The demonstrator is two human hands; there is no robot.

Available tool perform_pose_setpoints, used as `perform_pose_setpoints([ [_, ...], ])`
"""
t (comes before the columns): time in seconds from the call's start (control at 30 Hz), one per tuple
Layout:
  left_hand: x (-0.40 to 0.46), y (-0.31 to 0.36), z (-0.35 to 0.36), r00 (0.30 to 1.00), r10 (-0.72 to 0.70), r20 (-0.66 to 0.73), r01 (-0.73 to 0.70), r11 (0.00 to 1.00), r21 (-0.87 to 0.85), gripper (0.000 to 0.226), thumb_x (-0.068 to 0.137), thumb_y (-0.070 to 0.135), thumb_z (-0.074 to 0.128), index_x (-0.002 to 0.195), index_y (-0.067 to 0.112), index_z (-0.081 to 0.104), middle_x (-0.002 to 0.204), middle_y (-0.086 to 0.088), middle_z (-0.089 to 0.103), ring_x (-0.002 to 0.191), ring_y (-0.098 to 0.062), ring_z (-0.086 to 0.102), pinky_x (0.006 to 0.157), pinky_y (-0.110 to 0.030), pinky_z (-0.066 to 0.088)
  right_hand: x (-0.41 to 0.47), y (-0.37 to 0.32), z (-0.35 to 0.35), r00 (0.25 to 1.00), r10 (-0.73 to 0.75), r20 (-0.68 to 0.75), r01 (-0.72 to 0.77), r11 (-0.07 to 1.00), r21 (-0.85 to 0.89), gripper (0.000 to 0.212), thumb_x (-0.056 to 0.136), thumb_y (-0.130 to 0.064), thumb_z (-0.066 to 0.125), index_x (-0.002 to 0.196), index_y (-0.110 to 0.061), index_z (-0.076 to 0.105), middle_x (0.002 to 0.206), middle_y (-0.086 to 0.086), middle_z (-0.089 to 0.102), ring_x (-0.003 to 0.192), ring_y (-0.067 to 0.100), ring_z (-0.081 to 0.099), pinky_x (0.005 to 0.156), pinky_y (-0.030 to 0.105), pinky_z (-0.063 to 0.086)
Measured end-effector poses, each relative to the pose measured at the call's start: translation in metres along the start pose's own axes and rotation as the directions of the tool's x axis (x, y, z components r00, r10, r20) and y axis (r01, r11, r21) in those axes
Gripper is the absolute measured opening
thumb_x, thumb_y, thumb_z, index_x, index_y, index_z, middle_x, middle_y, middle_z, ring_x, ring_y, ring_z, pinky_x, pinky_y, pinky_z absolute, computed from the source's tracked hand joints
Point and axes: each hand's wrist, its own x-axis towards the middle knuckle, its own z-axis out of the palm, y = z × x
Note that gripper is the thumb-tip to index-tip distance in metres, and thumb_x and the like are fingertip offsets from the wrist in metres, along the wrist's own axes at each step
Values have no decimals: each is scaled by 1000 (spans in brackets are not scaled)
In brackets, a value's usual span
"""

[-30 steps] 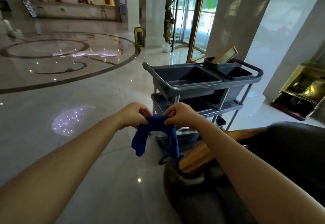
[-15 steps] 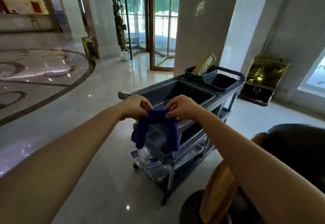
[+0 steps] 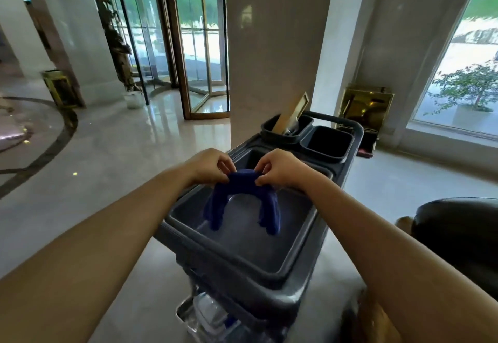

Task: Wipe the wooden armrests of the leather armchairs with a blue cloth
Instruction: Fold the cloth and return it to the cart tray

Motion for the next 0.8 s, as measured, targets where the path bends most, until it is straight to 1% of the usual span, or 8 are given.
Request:
perform_pose_setpoints([
  [0.07,28,-14,-1,999,32,10,-32,999,10,19,75,3,65,89,16,65,78,7,63,74,-6,61,58,-16,48,25,7,2,1000,30,0,-30,999,-29,23,74,-14,73,97,-13,68,85,2,64,72,14,61,60,18,50],
  [0.17,72,-37,2,995,79,54,-82,995,58,18,75,5,65,85,20,64,78,7,63,75,-6,61,60,-14,47,61,20,8,995,94,-11,-95,993,-67,25,73,-15,74,98,-13,69,84,1,64,75,14,61,66,23,50],
  [0.27,117,-60,9,984,135,115,-147,984,101,19,75,6,64,84,22,63,82,4,65,81,-11,63,70,-23,53,91,38,20,983,179,-40,-182,980,-86,25,72,-15,74,97,-14,70,82,-1,62,74,14,60,65,23,46],
  [0.33,141,-72,14,970,173,172,-192,976,100,19,75,6,64,84,23,63,85,2,66,83,-12,63,76,-27,54,105,49,31,967,248,-61,-252,964,-81,25,71,-16,74,96,-14,70,82,0,61,75,15,60,66,24,46],
  [0.4,166,-85,17,948,205,244,-236,966,102,19,73,5,64,86,20,65,86,1,67,83,-14,63,78,-28,54,120,59,43,941,330,-77,-335,940,-70,25,70,-16,75,95,-14,70,85,2,64,76,17,62,68,25,49],
  [0.5,193,-103,27,917,211,339,-256,962,96,25,71,2,61,93,12,69,94,-8,70,86,-18,64,82,-31,54,133,71,63,898,435,-62,-439,897,-61,26,69,-16,75,95,-12,71,94,9,71,81,23,67,70,28,53],
  [0.67,219,-138,62,854,209,476,-263,963,50,26,71,0,59,93,11,69,96,-10,70,82,-14,60,77,-28,51,143,94,104,811,586,-6,-585,810,-40,31,69,-16,75,99,-12,70,100,10,71,87,25,66,70,27,51],
  [0.8,217,-170,101,805,198,559,-270,961,49,26,72,0,58,93,11,68,97,-9,69,82,-14,60,73,-24,48,140,112,150,738,669,85,-669,743,-37,32,72,-17,74,103,-10,68,105,10,69,95,25,63,76,29,49],
])
